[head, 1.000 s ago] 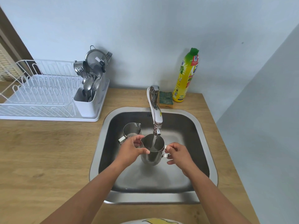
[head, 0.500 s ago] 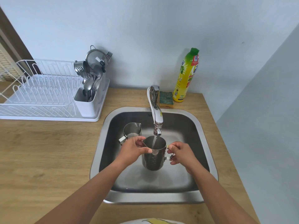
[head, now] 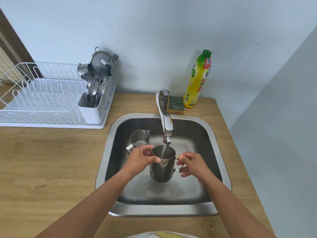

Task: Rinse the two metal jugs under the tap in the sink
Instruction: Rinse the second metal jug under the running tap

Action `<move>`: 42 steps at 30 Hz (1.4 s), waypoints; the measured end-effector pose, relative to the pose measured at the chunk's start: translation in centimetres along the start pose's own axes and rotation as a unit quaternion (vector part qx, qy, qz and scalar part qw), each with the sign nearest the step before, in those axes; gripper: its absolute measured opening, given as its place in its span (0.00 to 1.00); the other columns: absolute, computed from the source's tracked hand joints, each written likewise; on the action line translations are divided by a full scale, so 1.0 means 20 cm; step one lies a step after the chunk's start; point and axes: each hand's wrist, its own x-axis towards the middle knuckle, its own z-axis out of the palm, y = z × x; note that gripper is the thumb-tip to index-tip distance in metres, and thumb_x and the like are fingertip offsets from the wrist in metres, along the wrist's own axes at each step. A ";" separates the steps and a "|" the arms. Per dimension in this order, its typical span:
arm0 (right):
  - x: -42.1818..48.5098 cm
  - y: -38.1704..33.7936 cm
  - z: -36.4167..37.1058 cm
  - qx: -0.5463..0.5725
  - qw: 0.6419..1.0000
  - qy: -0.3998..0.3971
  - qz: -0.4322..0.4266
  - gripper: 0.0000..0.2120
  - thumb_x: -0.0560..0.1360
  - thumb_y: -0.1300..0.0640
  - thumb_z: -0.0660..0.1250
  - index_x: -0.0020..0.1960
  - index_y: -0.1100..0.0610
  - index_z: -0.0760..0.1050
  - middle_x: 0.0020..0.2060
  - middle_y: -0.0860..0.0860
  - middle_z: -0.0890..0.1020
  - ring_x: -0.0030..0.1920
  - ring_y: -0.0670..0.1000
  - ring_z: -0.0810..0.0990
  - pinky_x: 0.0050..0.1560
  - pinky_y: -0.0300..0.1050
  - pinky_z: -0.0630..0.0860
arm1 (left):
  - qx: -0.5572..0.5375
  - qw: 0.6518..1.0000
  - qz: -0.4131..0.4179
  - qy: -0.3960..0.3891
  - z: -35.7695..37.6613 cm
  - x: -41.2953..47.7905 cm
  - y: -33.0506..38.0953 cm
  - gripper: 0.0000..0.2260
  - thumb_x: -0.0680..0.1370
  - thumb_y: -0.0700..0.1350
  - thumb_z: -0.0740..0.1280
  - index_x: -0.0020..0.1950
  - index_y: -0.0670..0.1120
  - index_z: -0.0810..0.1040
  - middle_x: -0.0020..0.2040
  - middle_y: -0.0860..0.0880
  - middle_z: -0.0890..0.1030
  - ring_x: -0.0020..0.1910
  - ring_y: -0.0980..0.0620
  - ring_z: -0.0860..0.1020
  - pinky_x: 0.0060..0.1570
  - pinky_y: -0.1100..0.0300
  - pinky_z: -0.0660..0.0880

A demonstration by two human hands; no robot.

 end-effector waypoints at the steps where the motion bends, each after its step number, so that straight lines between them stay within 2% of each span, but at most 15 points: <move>1: 0.00 0.00 0.00 0.003 1.000 0.013 -0.002 0.08 0.81 0.60 0.63 0.52 0.62 0.79 0.43 0.58 0.83 0.35 0.57 0.79 0.34 0.47 0.82 | 0.002 1.000 0.002 0.002 0.01 0.00 0.01 0.28 0.67 0.45 0.80 0.65 0.48 0.77 0.49 0.51 0.81 0.52 0.51 0.81 0.58 0.50 0.79; 4: 0.01 0.01 0.02 -0.001 1.000 0.024 -0.007 0.07 0.80 0.60 0.63 0.51 0.61 0.80 0.43 0.58 0.83 0.36 0.56 0.78 0.36 0.50 0.83 | -0.016 1.000 -0.002 0.006 0.01 0.02 0.01 0.29 0.66 0.42 0.81 0.65 0.46 0.77 0.49 0.51 0.81 0.51 0.52 0.81 0.57 0.53 0.79; 8: 0.02 0.00 0.01 -0.003 1.000 0.014 -0.002 0.08 0.81 0.60 0.63 0.52 0.62 0.79 0.43 0.58 0.83 0.35 0.57 0.79 0.33 0.47 0.82 | -0.010 1.000 0.001 0.004 0.00 0.03 0.01 0.27 0.67 0.44 0.80 0.65 0.47 0.77 0.50 0.49 0.81 0.51 0.52 0.81 0.51 0.59 0.80; 10: 0.02 0.00 0.02 0.001 1.000 0.027 -0.002 0.07 0.81 0.60 0.63 0.51 0.61 0.79 0.42 0.58 0.83 0.34 0.56 0.78 0.34 0.49 0.82 | -0.014 1.000 0.001 0.005 0.00 0.03 0.01 0.27 0.67 0.44 0.80 0.65 0.46 0.77 0.50 0.49 0.81 0.51 0.52 0.81 0.51 0.58 0.80; 13: 0.02 0.00 0.03 -0.009 1.000 0.004 0.003 0.08 0.81 0.60 0.63 0.51 0.61 0.79 0.42 0.57 0.83 0.36 0.57 0.79 0.34 0.48 0.82 | -0.025 1.000 -0.009 -0.002 -0.01 0.04 0.00 0.29 0.67 0.41 0.80 0.66 0.45 0.77 0.51 0.47 0.82 0.52 0.50 0.81 0.51 0.58 0.81; 17: 0.03 0.00 0.02 -0.005 1.000 0.019 0.003 0.08 0.81 0.60 0.62 0.52 0.62 0.79 0.42 0.57 0.83 0.34 0.57 0.79 0.33 0.48 0.81 | -0.019 1.000 -0.007 0.001 0.00 0.05 0.00 0.27 0.68 0.44 0.80 0.65 0.47 0.77 0.48 0.51 0.81 0.52 0.51 0.81 0.56 0.52 0.80; 22: 0.03 0.01 0.03 -0.014 1.000 0.001 0.009 0.09 0.81 0.58 0.62 0.52 0.61 0.78 0.44 0.58 0.84 0.34 0.56 0.80 0.32 0.47 0.81 | -0.026 1.000 -0.011 -0.008 -0.01 0.06 -0.01 0.28 0.69 0.44 0.79 0.67 0.46 0.76 0.50 0.49 0.81 0.51 0.51 0.81 0.52 0.57 0.81; 27: 0.03 0.01 0.03 -0.067 0.998 -0.002 -0.010 0.07 0.81 0.53 0.62 0.50 0.55 0.75 0.48 0.57 0.82 0.37 0.54 0.79 0.32 0.44 0.79 | -0.022 0.999 -0.024 -0.011 0.00 0.06 -0.01 0.27 0.69 0.47 0.79 0.66 0.48 0.77 0.51 0.48 0.81 0.52 0.50 0.81 0.53 0.53 0.81; 32: 0.04 -0.02 0.04 -0.139 0.990 0.008 -0.005 0.07 0.82 0.51 0.58 0.52 0.53 0.73 0.42 0.55 0.85 0.40 0.56 0.83 0.30 0.44 0.77 | -0.057 0.997 -0.039 -0.018 0.01 0.07 -0.01 0.23 0.71 0.46 0.77 0.65 0.47 0.77 0.50 0.49 0.82 0.50 0.53 0.81 0.47 0.58 0.81; 35: 0.05 -0.03 0.05 -0.167 0.986 0.020 -0.008 0.08 0.82 0.50 0.57 0.53 0.52 0.73 0.36 0.54 0.86 0.36 0.55 0.85 0.28 0.44 0.78 | -0.079 0.995 -0.053 -0.029 0.00 0.08 0.00 0.20 0.73 0.48 0.76 0.63 0.46 0.79 0.51 0.47 0.85 0.50 0.52 0.83 0.48 0.57 0.81; 39: 0.05 -0.05 0.04 -0.157 0.988 0.016 -0.001 0.10 0.82 0.49 0.56 0.55 0.52 0.73 0.33 0.57 0.85 0.30 0.55 0.84 0.25 0.42 0.75 | -0.091 0.993 -0.068 -0.039 0.01 0.09 0.02 0.10 0.75 0.51 0.73 0.52 0.47 0.84 0.46 0.48 0.86 0.44 0.50 0.83 0.51 0.51 0.81; 42: 0.06 -0.06 0.04 -0.139 0.990 0.013 0.004 0.12 0.82 0.50 0.55 0.53 0.53 0.75 0.30 0.56 0.84 0.26 0.54 0.81 0.23 0.40 0.70 | -0.111 0.988 -0.097 -0.041 0.01 0.10 0.03 0.14 0.74 0.54 0.73 0.51 0.43 0.85 0.44 0.44 0.85 0.41 0.48 0.82 0.51 0.48 0.81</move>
